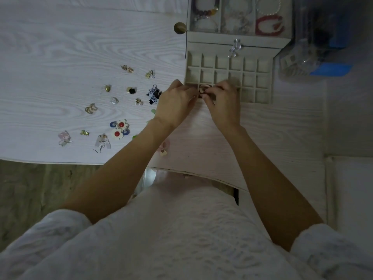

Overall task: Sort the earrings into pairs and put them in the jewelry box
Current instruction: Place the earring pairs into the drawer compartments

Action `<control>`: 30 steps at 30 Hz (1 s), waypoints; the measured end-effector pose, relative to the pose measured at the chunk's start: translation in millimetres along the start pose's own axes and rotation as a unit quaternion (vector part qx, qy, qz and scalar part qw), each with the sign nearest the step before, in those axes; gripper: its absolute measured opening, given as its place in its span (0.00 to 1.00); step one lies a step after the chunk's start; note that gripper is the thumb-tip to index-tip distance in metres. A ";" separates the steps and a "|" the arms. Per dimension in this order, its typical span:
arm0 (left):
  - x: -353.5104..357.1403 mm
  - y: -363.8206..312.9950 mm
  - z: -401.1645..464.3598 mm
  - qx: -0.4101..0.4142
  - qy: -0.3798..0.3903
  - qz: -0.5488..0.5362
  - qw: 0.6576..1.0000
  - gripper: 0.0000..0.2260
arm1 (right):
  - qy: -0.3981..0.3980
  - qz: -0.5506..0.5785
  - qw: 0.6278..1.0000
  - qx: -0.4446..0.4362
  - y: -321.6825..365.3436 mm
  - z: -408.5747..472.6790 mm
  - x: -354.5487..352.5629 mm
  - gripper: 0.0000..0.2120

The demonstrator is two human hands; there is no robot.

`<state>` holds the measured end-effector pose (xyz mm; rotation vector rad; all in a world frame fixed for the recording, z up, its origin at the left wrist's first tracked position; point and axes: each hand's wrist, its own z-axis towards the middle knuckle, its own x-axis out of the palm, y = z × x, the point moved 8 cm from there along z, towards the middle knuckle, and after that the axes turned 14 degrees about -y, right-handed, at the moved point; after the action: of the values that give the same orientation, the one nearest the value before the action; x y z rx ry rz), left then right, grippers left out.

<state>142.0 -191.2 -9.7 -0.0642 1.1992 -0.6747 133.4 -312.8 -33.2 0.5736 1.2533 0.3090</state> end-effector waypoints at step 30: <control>-38.1 32.3 -119.0 -0.183 0.112 -0.009 0.977 0.09 | 0.193 -0.025 0.976 -0.102 69.7 -125.2 41.9 0.16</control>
<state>45.2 -110.0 -36.4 -0.3144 1.5324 -0.4770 32.9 -204.1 -52.2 0.3120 1.5846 0.5169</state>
